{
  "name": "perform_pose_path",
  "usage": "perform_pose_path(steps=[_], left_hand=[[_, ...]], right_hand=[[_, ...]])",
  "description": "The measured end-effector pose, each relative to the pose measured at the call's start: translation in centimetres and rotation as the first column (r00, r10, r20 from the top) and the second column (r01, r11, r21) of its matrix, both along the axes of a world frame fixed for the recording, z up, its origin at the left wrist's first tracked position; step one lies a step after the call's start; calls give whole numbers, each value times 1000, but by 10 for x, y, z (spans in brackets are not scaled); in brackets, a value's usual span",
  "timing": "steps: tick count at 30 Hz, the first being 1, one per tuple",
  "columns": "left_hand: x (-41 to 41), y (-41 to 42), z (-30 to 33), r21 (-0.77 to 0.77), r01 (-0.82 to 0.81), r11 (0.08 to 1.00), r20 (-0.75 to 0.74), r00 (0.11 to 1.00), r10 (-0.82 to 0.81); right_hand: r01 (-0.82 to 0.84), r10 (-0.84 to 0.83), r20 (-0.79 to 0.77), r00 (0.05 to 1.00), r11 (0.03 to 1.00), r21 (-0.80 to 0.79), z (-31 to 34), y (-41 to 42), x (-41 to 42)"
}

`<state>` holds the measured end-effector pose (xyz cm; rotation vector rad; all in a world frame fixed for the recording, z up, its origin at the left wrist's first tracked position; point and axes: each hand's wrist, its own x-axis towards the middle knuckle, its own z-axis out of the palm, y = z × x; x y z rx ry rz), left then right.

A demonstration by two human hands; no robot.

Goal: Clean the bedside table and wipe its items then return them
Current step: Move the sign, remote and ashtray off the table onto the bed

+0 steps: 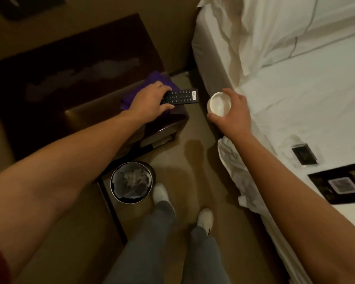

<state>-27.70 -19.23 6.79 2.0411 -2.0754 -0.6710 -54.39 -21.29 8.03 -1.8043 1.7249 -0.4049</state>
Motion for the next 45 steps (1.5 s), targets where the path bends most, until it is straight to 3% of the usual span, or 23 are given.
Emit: perform_pose_path(steps=[21,34,45], left_hand=[[-332,77,1,-5,432,902,-15,902,-432],[-570,155,9,2,691,723,-30,722,-691],[-669,154,-20,43,819,572,1,573,-820]], right_hand=[[433,-434,23,901,901,34,13,190,-326],[649,-656,55,753,754,102,-10,311,-512],[801,-815,12,580,573,172,-54,354,-584]])
